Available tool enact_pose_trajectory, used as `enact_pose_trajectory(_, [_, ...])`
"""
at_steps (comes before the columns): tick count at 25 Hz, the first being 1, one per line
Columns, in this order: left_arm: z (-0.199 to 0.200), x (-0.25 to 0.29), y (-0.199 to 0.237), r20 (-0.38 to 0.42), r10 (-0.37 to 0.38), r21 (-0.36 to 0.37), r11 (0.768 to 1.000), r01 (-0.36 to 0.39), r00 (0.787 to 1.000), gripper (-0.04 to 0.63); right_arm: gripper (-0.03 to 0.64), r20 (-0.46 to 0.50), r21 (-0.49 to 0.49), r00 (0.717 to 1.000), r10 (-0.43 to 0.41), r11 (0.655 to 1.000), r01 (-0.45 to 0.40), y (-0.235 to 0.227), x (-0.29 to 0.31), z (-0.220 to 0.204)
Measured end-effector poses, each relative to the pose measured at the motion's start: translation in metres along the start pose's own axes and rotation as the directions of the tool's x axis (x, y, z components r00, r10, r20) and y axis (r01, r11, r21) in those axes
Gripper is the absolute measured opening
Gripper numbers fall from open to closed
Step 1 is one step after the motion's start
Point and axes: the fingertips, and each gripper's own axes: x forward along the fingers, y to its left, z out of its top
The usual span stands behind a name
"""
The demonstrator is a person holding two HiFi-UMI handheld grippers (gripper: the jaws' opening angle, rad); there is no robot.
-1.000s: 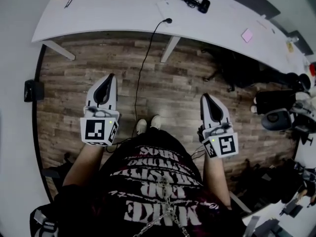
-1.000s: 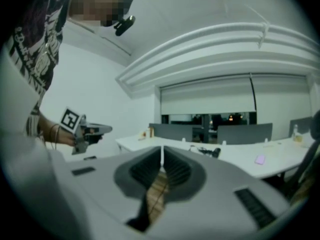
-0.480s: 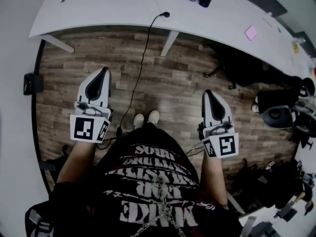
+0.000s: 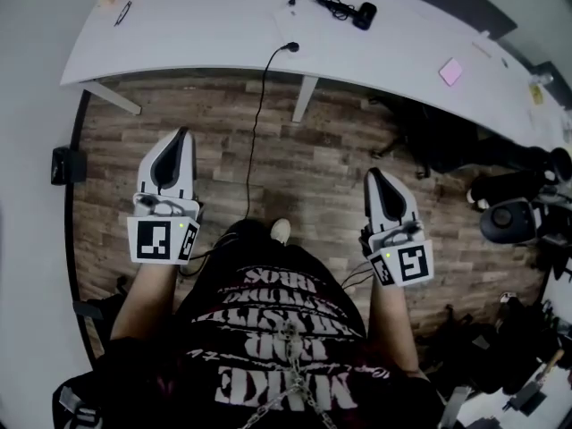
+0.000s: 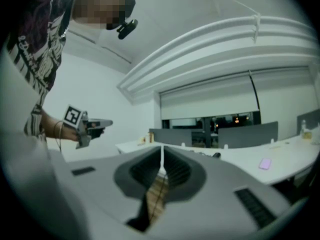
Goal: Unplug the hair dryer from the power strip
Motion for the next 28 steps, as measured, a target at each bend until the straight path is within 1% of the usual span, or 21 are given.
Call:
enact_pose_trajectory(2, [-0.001,-0.002,0.002,-0.008,0.011,0.011,1.000,-0.011,1.000,0.023,0.037,-0.009,0.009,1.000,0.011,1.000,-0.011,-0.001,0.003,-0.004])
enact_pose_trajectory(6, [-0.008,-0.007,0.013,-0.041,0.042,0.004,0.999,-0.042,0.998,0.021,0.037,-0.023,0.020,0.999,0.047,0.999,-0.046,0.007,0.009,-0.008])
enact_pose_trajectory(9, [-0.007,-0.004,0.022,-0.042,0.062,0.005,0.998,-0.061,0.997,0.021,0.037,-0.030,0.028,0.998,0.057,0.998,-0.056,0.008,0.013,-0.011])
enact_pose_trajectory(14, [0.008,0.005,0.026,-0.008,0.044,0.064,0.997,-0.043,0.999,0.021,0.037,-0.019,0.040,0.999,0.043,0.998,-0.042,0.003,0.019,-0.012])
enact_pose_trajectory(19, [0.000,0.015,0.028,-0.022,0.034,0.039,0.999,-0.033,0.999,0.023,0.037,-0.018,0.029,0.999,0.040,0.999,-0.040,0.004,0.027,-0.009])
enact_pose_trajectory(24, [-0.005,0.022,0.023,-0.034,0.014,0.045,0.999,-0.012,0.999,0.021,0.037,-0.026,0.053,0.999,0.018,0.998,-0.017,-0.002,0.023,-0.013])
enact_pose_trajectory(28, [-0.004,0.022,0.023,-0.037,0.018,0.048,0.999,-0.017,0.999,0.021,0.037,-0.023,0.059,1.000,0.012,0.998,-0.011,-0.005,0.018,-0.013])
